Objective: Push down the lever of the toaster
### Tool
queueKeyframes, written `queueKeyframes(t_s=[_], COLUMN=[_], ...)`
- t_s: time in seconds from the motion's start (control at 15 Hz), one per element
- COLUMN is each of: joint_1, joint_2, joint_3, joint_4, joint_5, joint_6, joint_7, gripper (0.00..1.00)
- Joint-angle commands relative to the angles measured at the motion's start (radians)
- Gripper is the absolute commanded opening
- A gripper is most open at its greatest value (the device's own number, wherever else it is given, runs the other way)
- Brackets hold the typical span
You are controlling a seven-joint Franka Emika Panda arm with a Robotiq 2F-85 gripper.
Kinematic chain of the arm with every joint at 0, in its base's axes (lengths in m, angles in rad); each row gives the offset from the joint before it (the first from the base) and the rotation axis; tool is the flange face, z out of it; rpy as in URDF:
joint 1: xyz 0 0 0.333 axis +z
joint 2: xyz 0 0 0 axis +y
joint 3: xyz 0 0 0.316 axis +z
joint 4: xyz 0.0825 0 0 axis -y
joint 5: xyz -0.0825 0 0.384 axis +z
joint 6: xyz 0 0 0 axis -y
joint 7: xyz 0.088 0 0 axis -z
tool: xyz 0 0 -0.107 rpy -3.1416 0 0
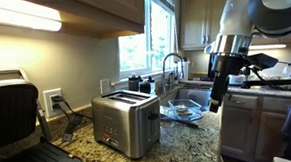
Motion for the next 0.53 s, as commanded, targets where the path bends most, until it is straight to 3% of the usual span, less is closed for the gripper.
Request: queueKeyframes(t_s=[0.0,0.47], joint_1=[-0.004,0.032], joint_2=[0.007,0.11], joint_3=[0.009,0.035], joint_4=[0.008,0.101], joint_5=[0.008,0.042], joint_6=[0.0,0.037], joint_7=[-0.004,0.01], gripper=[1.0,1.0])
